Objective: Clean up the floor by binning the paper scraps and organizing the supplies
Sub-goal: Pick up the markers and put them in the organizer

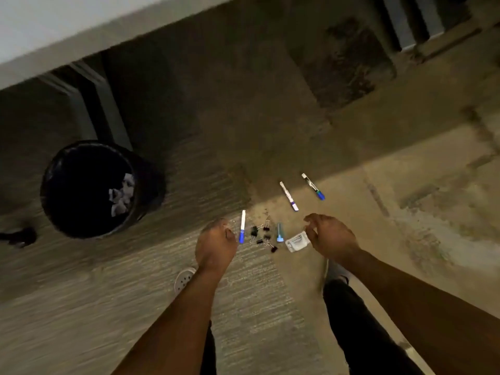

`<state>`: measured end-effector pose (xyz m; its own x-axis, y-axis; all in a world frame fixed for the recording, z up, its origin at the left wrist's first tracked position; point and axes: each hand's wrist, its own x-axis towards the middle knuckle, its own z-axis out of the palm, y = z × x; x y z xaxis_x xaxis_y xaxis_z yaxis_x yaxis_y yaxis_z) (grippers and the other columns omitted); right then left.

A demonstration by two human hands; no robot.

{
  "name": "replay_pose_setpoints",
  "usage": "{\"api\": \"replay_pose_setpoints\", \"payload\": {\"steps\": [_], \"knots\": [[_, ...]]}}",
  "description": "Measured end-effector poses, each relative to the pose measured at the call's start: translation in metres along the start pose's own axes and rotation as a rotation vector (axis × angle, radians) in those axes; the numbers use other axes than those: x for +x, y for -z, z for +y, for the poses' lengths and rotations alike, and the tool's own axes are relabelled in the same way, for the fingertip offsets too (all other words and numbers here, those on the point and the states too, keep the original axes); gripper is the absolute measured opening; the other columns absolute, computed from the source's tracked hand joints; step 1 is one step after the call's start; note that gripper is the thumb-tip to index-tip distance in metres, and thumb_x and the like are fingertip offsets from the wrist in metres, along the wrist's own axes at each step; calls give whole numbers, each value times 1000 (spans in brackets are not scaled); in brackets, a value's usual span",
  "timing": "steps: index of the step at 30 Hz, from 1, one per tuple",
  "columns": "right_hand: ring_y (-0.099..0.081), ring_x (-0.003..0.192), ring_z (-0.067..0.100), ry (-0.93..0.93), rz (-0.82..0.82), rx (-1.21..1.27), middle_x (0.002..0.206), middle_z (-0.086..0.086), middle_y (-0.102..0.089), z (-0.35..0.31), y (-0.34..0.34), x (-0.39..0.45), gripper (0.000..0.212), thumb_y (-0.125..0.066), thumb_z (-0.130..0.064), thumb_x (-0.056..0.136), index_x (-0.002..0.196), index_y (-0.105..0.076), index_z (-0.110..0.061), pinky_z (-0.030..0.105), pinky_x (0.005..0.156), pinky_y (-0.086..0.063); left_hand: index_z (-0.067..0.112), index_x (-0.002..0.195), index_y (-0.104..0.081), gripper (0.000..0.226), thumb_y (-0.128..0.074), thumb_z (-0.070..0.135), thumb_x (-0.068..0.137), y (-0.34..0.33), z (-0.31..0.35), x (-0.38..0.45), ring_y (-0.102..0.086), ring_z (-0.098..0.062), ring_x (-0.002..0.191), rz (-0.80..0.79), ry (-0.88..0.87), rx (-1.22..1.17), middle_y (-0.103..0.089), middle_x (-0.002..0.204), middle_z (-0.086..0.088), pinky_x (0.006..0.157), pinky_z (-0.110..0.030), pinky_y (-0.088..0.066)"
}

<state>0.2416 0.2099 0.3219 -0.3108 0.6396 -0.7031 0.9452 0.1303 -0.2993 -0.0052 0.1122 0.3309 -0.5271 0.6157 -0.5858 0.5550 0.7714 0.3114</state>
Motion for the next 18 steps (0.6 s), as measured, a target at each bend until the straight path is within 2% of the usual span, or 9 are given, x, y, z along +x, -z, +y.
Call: {"api": "replay_pose_setpoints", "payload": {"steps": [2, 3, 5, 7, 8, 10, 12, 15, 18], "knots": [[-66, 97, 32, -88, -24, 95, 107, 11, -72, 20, -29, 46, 26, -48, -26, 94, 114, -62, -17, 32, 84, -52, 20, 111, -68, 27, -53, 21, 89, -44, -18, 35, -66, -33, 93, -15, 86, -24, -72, 102, -13, 73, -30, -49], [-68, 90, 29, -149, -27, 183, 100, 10, -73, 28, -43, 69, 23, -50, -21, 93, 109, -65, -14, 25, 79, -51, 21, 109, -68, 25, -54, 21, 89, -66, -27, 54, -67, -32, 92, -32, 129, -57, -73, 101, -13, 74, -30, -49], [-68, 59, 12, -326, -31, 525, 79, 7, -72, 40, -70, 109, 14, -54, -13, 90, 98, -65, -9, 11, 55, -46, 19, 102, -69, 20, -56, 20, 88, -110, -43, 90, -69, -31, 89, -81, 257, -184, -73, 97, -15, 79, -32, -55], [-55, 38, 8, -505, -16, 863, 69, 10, -66, 48, -98, 147, 4, -53, -10, 92, 92, -57, -10, 14, 35, -36, 13, 98, -67, 17, -54, 16, 88, -152, -55, 121, -70, -31, 83, -133, 418, -370, -73, 90, -16, 80, -37, -56], [-53, 39, 10, -551, -8, 974, 70, 10, -66, 52, -113, 165, 3, -52, -9, 93, 92, -53, -12, 16, 35, -32, 10, 96, -65, 16, -52, 13, 90, -171, -59, 135, -69, -30, 75, -151, 475, -453, -73, 84, -17, 72, -35, -56], [-53, 47, 14, -582, -29, 1131, 73, 9, -67, 57, -141, 199, 6, -50, -9, 95, 95, -49, -14, 19, 40, -31, 5, 102, -60, 16, -47, 10, 93, -204, -65, 158, -62, -25, 51, -167, 586, -586, -69, 72, -14, 48, -25, -44], [-59, 51, 14, -582, -53, 1269, 79, 10, -71, 58, -164, 226, 6, -49, -10, 97, 102, -49, -13, 20, 41, -38, 3, 115, -55, 25, -40, 8, 95, -228, -67, 177, -54, -14, 39, -181, 689, -689, -67, 69, -11, 38, -17, -34], [-68, 57, 14, -610, -84, 1419, 92, 14, -73, 56, -194, 255, 12, -45, -14, 99, 110, -48, -18, 21, 44, -45, 6, 129, -47, 36, -29, 13, 98, -255, -71, 196, -63, -16, 53, -249, 844, -887, -69, 81, -15, 40, -17, -39], [-66, 58, 12, -680, -84, 1500, 90, 11, -70, 55, -213, 274, 12, -42, -21, 101, 98, -53, -19, 18, 45, -46, 3, 129, -41, 41, -29, 29, 99, -273, -78, 207, -70, -28, 74, -258, 999, -1135, -63, 109, -23, 44, -17, -48]]}}
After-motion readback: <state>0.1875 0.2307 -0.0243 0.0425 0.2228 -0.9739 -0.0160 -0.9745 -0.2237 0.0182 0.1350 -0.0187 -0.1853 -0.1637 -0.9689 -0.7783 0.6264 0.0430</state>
